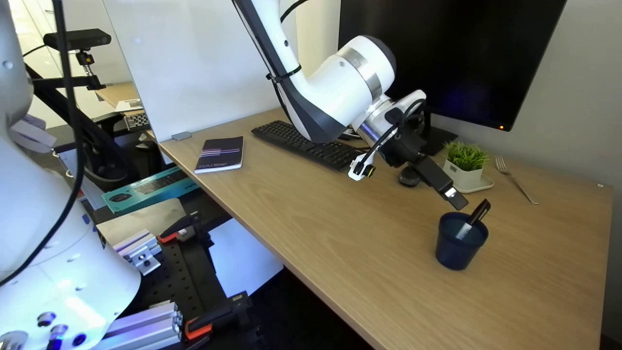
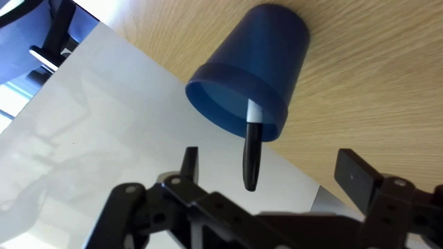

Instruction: Remove the marker from the cup and put it on the table

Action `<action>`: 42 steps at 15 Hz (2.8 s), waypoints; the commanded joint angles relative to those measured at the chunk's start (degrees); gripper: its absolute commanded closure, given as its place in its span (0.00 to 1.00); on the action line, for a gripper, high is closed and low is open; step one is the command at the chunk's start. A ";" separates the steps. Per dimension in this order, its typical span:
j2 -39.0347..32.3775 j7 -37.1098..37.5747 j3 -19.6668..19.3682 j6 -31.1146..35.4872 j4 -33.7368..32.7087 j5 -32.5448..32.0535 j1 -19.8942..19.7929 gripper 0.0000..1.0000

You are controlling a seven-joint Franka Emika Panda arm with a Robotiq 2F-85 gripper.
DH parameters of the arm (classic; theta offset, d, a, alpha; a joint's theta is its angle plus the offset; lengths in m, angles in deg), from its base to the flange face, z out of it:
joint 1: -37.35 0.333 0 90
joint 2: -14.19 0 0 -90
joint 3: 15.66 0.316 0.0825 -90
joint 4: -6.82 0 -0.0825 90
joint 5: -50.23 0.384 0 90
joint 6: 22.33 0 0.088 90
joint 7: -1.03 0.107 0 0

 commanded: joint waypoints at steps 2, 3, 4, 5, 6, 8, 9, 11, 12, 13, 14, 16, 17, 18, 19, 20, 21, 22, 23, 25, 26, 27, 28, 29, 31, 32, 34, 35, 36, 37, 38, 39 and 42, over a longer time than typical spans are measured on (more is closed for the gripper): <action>-2.44 4.59 -0.09 -2.53 -2.71 -5.33 -0.63 0.00; -2.87 5.25 -0.11 -2.89 -3.12 -6.10 -0.90 0.00; -3.34 5.98 -0.15 -3.19 -3.48 -6.97 -1.10 0.00; -3.76 6.62 -0.17 -3.50 -3.76 -7.90 -1.29 0.00; -4.17 7.41 -0.20 -3.74 -3.97 -8.92 -1.49 0.00; -4.91 8.84 -0.10 -4.36 -4.25 -10.58 -1.87 0.00; -5.16 9.53 -0.03 -4.54 -4.29 -11.37 -2.05 0.00; -5.70 11.24 0.12 -4.93 -4.35 -12.91 -2.35 0.00; -5.85 11.78 0.19 -4.97 -4.35 -13.54 -2.50 0.25; -5.91 12.56 0.24 -4.97 -4.26 -14.27 -2.67 0.28; -5.83 13.13 0.28 -5.01 -4.10 -14.92 -2.75 0.34; -5.75 14.26 0.38 -5.22 -3.80 -16.24 -2.84 0.48; -5.72 14.78 0.45 -5.32 -3.68 -16.77 -2.86 0.56; -5.78 15.20 0.51 -5.35 -3.62 -17.22 -2.90 0.62; -5.83 15.44 0.57 -5.42 -3.56 -17.53 -2.91 0.69; -5.86 15.75 0.61 -5.52 -3.48 -17.80 -2.93 0.76; -5.84 16.02 0.63 -5.52 -3.39 -18.01 -2.97 0.84; -5.69 16.18 0.63 -5.50 -3.24 -18.02 -3.03 0.90; -5.43 16.28 0.61 -5.48 -3.04 -18.06 -3.07 0.97; -4.68 16.44 0.53 -5.41 -2.63 -18.01 -3.18 1.00; -4.28 16.56 0.50 -5.45 -2.38 -18.03 -3.21 0.96; -3.84 16.50 0.46 -5.52 -2.14 -17.96 -3.24 0.96; -3.42 16.46 0.42 -5.57 -1.98 -17.92 -3.28 0.96; -2.91 16.47 0.36 -5.65 -1.82 -17.88 -3.32 0.96; -1.78 16.22 0.24 -5.61 -1.53 -17.71 -3.51 0.96; -1.20 16.16 0.17 -5.57 -1.44 -17.66 -3.63 0.96; 0.29 15.47 0.01 -4.96 -1.18 -17.29 -4.06 0.96; 1.18 15.02 -0.07 -4.70 -1.00 -17.04 -4.25 0.96; 1.83 14.73 -0.11 -4.51 -0.86 -16.86 -4.42 0.96; 2.74 14.23 -0.16 -4.35 -0.68 -16.64 -4.53 0.96; 3.46 13.94 -0.20 -4.26 -0.44 -16.61 -4.58 0.96; 4.21 13.41 -0.21 -4.32 -0.26 -16.37 -4.55 0.96; 5.87 11.37 -0.21 -3.77 0.16 -15.81 -4.46 0.96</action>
